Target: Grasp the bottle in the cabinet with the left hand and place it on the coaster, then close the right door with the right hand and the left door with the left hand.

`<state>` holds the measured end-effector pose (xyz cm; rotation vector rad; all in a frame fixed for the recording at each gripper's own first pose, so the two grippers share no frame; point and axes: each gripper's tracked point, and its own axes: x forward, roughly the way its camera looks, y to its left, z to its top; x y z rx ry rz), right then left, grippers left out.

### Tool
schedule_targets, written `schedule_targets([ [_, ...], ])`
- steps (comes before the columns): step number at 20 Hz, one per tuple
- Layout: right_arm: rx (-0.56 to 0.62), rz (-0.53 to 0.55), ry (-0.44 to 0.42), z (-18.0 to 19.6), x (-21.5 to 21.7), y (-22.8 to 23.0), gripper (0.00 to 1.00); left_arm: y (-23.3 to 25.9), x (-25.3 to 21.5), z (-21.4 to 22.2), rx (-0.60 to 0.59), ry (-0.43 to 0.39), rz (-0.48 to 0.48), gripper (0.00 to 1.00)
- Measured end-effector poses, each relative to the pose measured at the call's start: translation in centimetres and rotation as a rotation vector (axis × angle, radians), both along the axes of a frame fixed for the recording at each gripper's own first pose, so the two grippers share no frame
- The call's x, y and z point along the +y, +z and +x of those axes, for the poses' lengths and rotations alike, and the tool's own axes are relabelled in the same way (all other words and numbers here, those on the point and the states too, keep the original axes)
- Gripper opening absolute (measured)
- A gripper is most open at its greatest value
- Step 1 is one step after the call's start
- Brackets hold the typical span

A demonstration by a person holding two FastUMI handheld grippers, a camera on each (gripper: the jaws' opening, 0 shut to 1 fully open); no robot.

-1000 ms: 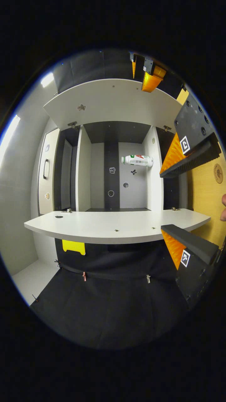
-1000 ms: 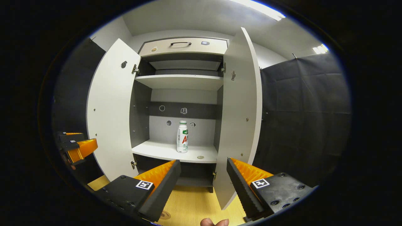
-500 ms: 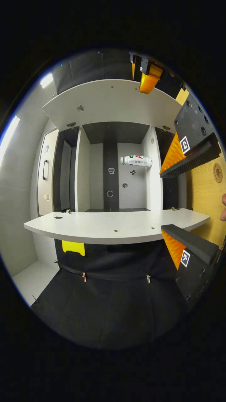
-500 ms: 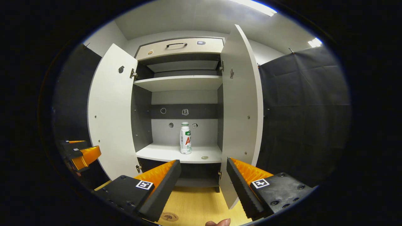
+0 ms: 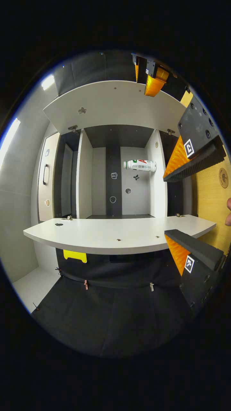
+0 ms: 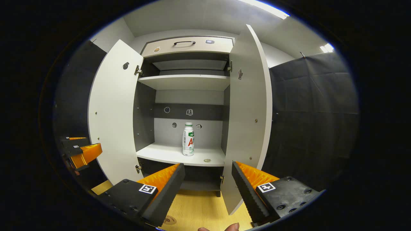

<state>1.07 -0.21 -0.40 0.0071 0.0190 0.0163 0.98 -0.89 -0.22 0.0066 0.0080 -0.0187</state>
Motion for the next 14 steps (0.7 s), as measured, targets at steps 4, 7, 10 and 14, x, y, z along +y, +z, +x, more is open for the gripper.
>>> schedule_targets([
  [4,-0.009,-0.005,-0.016,0.2,-1.3,0.0,0.98,0.0,-1.2,1.1,0.001,-0.019,0.001,0.95],
  [7,-0.016,-0.016,-0.037,0.4,-2.9,-0.1,0.98,0.2,-3.0,2.7,0.001,-0.047,-0.002,0.95],
  [10,-0.021,-0.008,-0.062,0.2,-4.9,-0.2,0.98,0.7,-5.5,4.5,-0.008,-0.089,0.007,0.94],
  [14,-0.015,-0.009,-0.119,-0.2,-8.1,-0.8,0.98,1.0,-9.9,7.8,-0.019,-0.151,0.013,0.94],
])
